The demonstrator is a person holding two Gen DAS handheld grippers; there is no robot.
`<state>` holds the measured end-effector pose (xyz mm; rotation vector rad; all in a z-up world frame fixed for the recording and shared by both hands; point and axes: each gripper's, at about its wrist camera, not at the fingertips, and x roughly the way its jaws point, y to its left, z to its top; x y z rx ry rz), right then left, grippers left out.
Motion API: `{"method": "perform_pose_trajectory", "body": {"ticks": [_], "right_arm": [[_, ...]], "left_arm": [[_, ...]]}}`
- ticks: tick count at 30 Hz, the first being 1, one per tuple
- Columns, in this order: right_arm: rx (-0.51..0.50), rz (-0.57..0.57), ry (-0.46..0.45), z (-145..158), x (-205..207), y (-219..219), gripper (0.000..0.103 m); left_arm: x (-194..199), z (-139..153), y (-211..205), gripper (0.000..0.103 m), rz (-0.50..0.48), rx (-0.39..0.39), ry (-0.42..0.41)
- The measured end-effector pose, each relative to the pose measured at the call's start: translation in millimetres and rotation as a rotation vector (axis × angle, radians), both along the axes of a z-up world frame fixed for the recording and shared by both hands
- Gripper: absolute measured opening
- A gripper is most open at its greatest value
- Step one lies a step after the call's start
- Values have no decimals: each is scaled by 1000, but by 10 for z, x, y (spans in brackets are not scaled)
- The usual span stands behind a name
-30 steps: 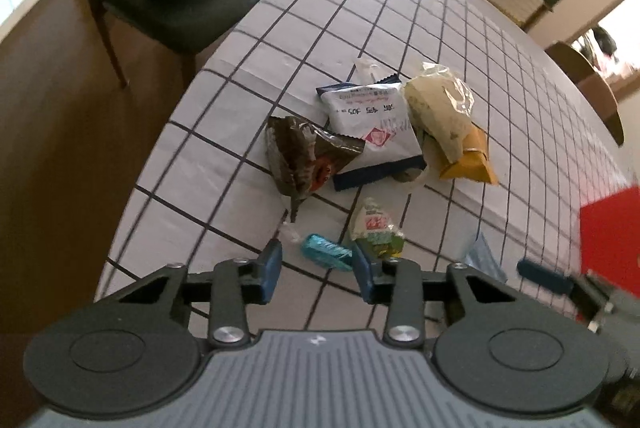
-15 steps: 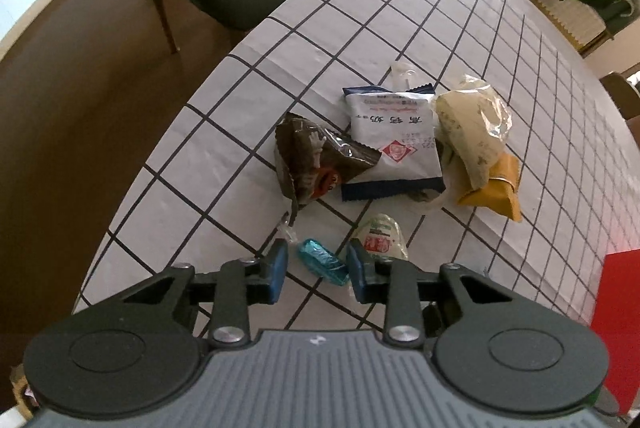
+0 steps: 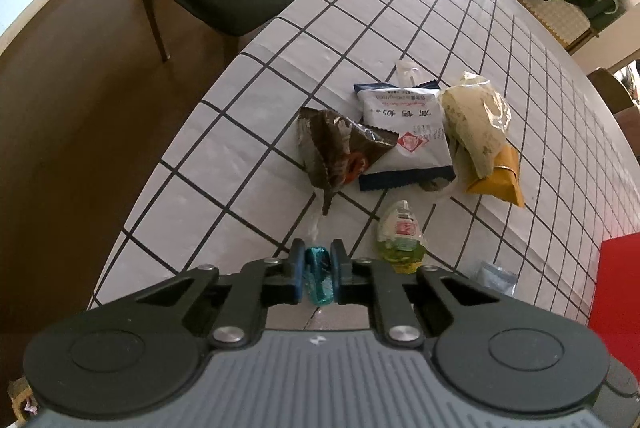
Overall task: Organize snacks
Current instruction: 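Grasp the blue cookie pouch with the right tool while the left tool grasps the teal candy, then carry the pouch and candy into the red box and open both tools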
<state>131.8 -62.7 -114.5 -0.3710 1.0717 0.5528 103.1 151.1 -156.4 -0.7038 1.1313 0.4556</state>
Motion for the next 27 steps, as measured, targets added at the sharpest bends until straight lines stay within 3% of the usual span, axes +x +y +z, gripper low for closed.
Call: {"method": "perform_pose_trajectory", "body": {"ticks": [12,20,23,24,25,26,27], "right_arm": [[72,-2,-26,125,-54,-372,35],[70,13,-30,120,-113,-519,35],[61,11,-22,100,-144,-524,43],[60,10,-14,93,-149,-526,56],[62,8,-6,82,-154,-529,80],[61,0,-7,74,-161,-533,91],[65,-15,-19,74,-170,-545,92]], "left_arm": [[-136,104,-174,12,-65,29,-23],[-192,129,-274,12,-70,30,-23],[-220,134,-306,12,-70,34,-26],[-228,136,-312,12,-71,35,-28],[-235,139,-318,12,-72,35,-28],[-241,140,-321,12,-73,35,-28],[-249,141,-321,12,-73,35,-29]]}}
